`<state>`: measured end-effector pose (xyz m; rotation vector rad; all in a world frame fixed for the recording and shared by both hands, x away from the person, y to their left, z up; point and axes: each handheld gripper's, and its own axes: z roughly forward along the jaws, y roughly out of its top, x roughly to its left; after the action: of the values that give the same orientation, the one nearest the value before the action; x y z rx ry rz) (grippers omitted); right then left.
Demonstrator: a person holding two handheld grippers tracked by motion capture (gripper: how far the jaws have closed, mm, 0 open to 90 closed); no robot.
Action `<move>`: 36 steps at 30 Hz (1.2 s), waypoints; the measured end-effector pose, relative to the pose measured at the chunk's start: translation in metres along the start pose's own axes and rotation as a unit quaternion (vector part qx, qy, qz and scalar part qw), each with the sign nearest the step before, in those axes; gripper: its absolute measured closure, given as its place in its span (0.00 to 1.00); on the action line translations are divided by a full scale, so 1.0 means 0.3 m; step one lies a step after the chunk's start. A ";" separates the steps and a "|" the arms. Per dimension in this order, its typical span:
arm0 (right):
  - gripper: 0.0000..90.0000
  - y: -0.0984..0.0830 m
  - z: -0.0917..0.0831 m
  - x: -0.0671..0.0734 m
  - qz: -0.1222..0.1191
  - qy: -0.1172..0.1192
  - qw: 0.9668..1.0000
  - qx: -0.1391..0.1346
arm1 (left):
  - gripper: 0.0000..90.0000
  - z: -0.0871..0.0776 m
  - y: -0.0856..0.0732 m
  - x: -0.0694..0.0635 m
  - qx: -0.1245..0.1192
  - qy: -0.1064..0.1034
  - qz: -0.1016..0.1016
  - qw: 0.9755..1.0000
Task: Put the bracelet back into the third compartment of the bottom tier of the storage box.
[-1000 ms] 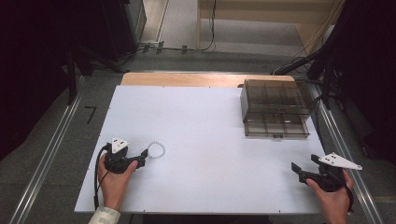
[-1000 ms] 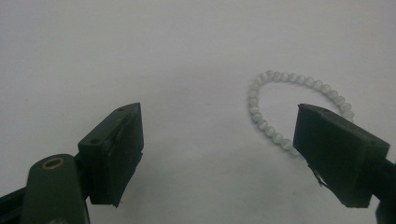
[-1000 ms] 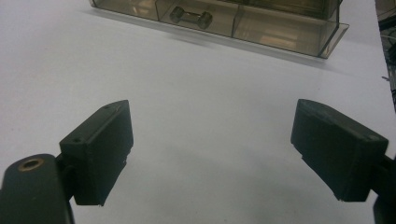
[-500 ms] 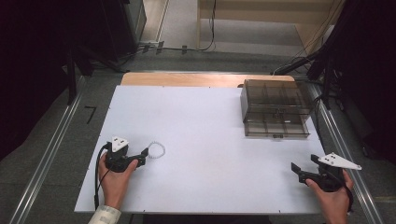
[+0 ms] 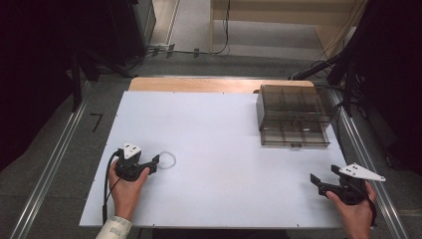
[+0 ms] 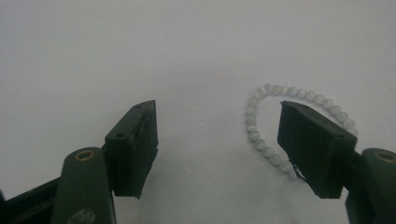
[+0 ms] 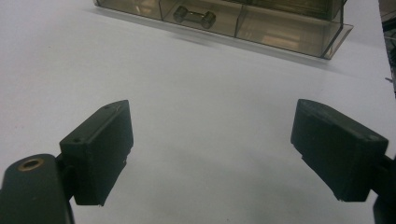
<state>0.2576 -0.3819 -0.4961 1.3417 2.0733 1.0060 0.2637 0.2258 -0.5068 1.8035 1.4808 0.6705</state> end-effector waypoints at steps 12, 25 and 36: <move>0.13 0.000 0.002 0.001 0.000 0.001 1.000 0.003 | 0.43 0.013 0.002 0.009 0.020 -0.008 -0.003 1.000; 0.13 0.001 0.005 0.002 -0.002 0.002 1.000 0.004 | 0.56 0.023 0.009 0.005 0.022 -0.019 -0.011 1.000; 0.13 0.002 0.006 0.003 -0.003 0.002 1.000 0.005 | 0.69 0.027 0.014 -0.001 0.022 -0.032 -0.012 0.999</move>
<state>0.2590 -0.3803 -0.4967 1.3391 2.0857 0.9989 0.2723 0.2234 -0.5086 1.8210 1.4829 0.5683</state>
